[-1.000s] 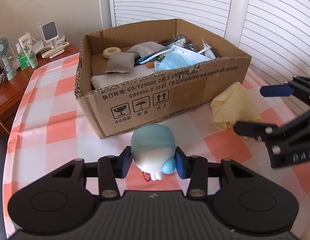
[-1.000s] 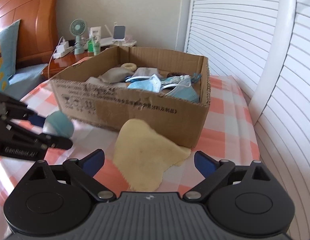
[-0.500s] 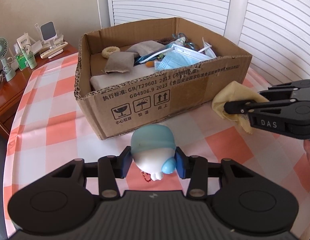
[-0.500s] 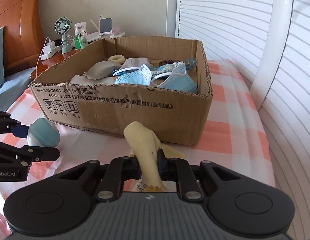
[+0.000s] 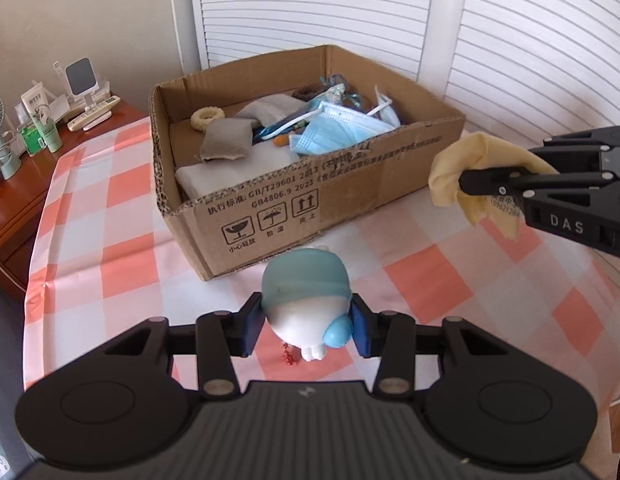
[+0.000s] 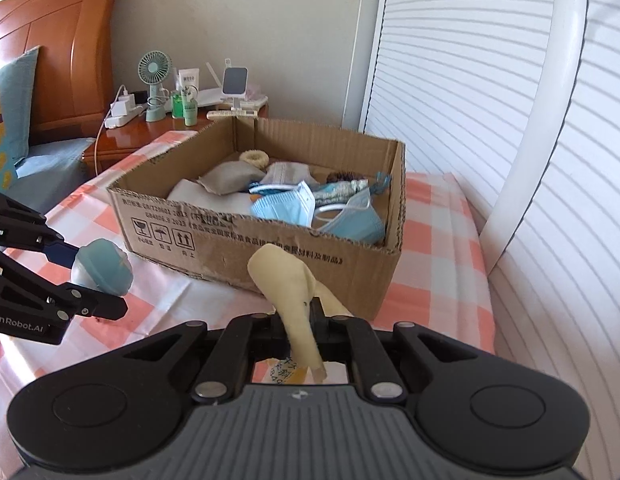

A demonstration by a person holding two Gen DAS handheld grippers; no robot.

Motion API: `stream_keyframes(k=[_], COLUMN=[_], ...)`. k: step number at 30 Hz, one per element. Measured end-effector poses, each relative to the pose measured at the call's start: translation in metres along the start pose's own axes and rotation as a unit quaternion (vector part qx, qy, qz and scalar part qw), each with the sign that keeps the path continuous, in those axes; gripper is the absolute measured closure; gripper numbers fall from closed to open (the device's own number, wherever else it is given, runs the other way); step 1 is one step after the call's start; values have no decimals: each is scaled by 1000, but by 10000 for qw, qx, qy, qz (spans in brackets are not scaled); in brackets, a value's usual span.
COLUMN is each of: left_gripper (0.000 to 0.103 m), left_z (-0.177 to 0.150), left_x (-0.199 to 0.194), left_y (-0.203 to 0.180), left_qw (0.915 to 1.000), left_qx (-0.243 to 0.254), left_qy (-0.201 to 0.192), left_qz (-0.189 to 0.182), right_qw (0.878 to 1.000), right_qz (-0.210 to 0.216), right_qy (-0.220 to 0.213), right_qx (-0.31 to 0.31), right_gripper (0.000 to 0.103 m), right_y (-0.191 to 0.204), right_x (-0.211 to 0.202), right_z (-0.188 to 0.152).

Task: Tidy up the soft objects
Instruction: 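Carry the blue toy with the left tool while the right tool carries the yellow cloth over the box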

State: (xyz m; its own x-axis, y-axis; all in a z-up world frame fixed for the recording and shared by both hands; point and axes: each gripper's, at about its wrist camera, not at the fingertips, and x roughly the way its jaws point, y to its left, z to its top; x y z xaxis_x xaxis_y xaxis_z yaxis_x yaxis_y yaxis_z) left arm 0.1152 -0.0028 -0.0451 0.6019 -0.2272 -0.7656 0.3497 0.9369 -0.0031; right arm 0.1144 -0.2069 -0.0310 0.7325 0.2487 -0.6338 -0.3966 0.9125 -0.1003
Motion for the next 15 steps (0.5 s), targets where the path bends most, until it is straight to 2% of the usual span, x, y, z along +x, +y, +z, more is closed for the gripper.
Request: stream_keyframes(k=[9, 15], left_gripper=[59, 59], left_z=[38, 85], left_x=[-40, -26], left_y=[-2, 0], left_qw=[9978, 9961], left_qx=[398, 450], left_qy=[-511, -759], left_qz=[-108, -69], right_qw=[9990, 9982], right_qz=[-33, -77], right_qy=[-391, -569], right_qx=[-203, -190], right_gripper=[93, 93], right_y=[0, -5], right_x=[-36, -43], right_z=[17, 29])
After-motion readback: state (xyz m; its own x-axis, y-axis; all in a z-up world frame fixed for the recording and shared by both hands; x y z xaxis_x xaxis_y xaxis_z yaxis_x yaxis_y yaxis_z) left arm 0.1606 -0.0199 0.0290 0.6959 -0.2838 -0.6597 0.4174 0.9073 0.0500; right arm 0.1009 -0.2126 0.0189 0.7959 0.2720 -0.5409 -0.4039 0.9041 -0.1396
